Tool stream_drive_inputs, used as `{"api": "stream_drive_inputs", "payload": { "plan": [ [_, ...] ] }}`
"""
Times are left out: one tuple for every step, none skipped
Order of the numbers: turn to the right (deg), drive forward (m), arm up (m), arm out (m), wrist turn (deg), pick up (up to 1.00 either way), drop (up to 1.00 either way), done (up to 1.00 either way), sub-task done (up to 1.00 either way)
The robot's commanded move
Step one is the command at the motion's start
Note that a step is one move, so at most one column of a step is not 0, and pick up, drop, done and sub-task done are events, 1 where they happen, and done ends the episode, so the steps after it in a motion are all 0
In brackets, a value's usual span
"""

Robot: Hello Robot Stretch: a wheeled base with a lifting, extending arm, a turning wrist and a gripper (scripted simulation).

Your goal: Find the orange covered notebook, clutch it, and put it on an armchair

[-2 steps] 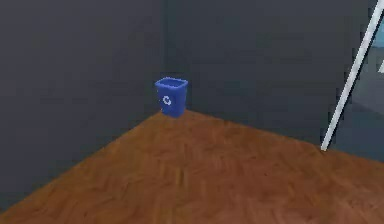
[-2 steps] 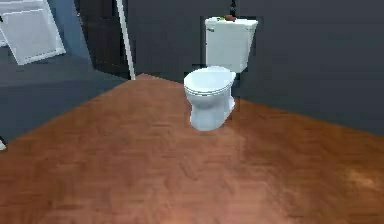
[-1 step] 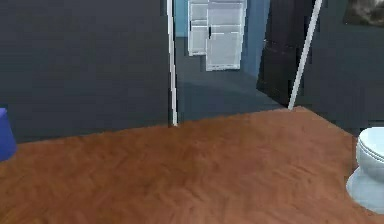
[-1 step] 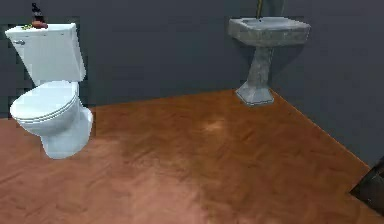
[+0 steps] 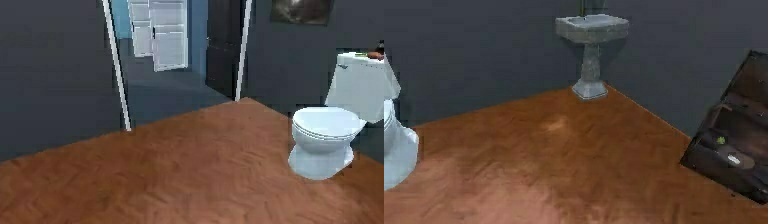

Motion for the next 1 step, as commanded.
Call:
{"api": "stream_drive_inputs", "payload": {
  "plan": [
    [0.0, 1.0, 0.0, 0.0, 0.0, 0.0, 0.0, 0.0, 0.0]
  ]
}}
